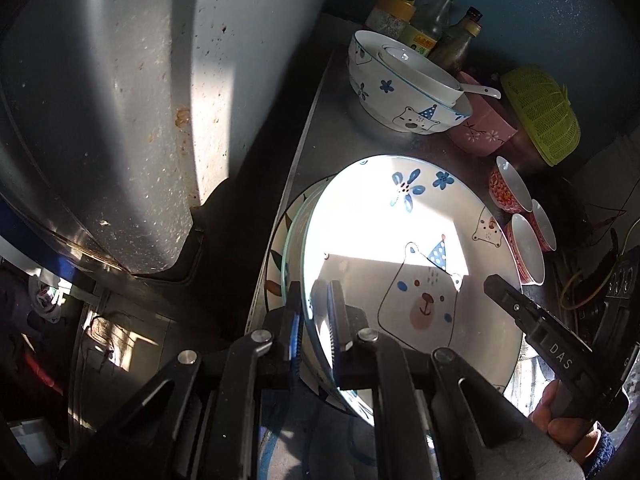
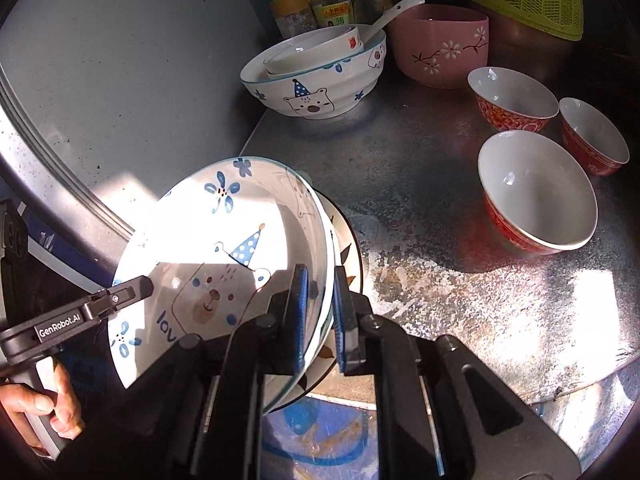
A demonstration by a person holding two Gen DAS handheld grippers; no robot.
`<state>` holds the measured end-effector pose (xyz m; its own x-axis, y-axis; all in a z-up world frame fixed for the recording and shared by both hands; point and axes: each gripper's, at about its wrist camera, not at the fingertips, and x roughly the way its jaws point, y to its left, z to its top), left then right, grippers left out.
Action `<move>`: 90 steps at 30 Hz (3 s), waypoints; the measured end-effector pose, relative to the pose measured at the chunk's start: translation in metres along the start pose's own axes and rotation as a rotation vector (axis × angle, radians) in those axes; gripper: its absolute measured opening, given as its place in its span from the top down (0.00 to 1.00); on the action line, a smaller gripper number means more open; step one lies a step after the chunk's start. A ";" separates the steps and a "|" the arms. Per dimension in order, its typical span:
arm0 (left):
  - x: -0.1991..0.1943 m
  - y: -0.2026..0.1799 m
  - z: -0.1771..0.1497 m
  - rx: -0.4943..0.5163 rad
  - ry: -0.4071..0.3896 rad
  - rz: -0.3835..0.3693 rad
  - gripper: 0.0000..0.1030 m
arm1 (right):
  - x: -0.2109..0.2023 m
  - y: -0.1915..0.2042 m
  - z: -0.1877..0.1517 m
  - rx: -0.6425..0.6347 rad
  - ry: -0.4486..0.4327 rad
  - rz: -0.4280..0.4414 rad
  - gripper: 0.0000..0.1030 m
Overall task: Organize plates and bowls
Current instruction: 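Lift the bear bowl with both grippers and carry it over the stacked plates, then lower the bear bowl onto the bear-print plate and open both grippers, then move both grippers to a red-patterned white bowl and close on its rim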
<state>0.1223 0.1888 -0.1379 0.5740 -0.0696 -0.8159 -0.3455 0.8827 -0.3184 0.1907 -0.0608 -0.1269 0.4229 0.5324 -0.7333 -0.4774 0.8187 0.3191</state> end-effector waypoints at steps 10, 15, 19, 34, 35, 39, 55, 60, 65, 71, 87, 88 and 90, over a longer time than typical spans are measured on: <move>0.008 0.000 0.005 -0.007 0.016 0.003 0.90 | 0.007 0.005 0.000 -0.049 0.014 -0.060 0.88; 0.008 -0.002 0.006 -0.013 0.021 0.011 0.90 | 0.009 0.008 -0.001 -0.065 0.018 -0.082 0.85; 0.008 -0.003 0.007 -0.015 0.020 0.016 0.86 | 0.010 0.009 -0.001 -0.071 0.020 -0.091 0.85; -0.013 -0.012 0.005 -0.025 -0.017 0.011 0.26 | 0.000 0.004 -0.003 -0.052 0.018 -0.085 0.80; -0.013 -0.010 0.004 -0.030 -0.017 0.018 0.25 | -0.001 0.004 -0.004 -0.053 0.016 -0.085 0.80; -0.016 -0.008 -0.002 -0.041 -0.013 0.038 0.21 | -0.010 0.007 -0.004 -0.057 0.005 -0.075 0.79; -0.047 -0.036 -0.013 0.023 -0.052 0.057 0.00 | -0.069 0.005 -0.010 0.036 -0.068 0.027 0.00; -0.055 -0.051 -0.017 0.064 -0.056 0.048 0.00 | -0.091 0.005 -0.017 0.054 -0.090 0.017 0.00; -0.057 -0.077 -0.018 0.136 -0.046 0.007 0.00 | -0.114 -0.007 -0.022 0.105 -0.119 -0.032 0.00; -0.053 -0.119 -0.016 0.222 -0.038 -0.059 0.00 | -0.144 -0.037 -0.023 0.174 -0.168 -0.102 0.00; 0.032 -0.237 0.014 0.259 0.017 -0.070 0.02 | -0.120 -0.158 0.019 0.281 -0.094 -0.070 0.07; 0.039 -0.242 0.017 0.254 0.024 -0.065 0.03 | -0.114 -0.165 0.022 0.280 -0.077 -0.065 0.10; 0.056 -0.251 0.022 0.241 0.034 -0.050 0.05 | -0.100 -0.177 0.030 0.276 -0.049 -0.053 0.16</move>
<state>0.2573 -0.0263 -0.0927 0.5589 -0.1276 -0.8193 -0.1279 0.9630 -0.2373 0.2553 -0.2526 -0.0919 0.4813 0.4916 -0.7257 -0.2286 0.8697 0.4375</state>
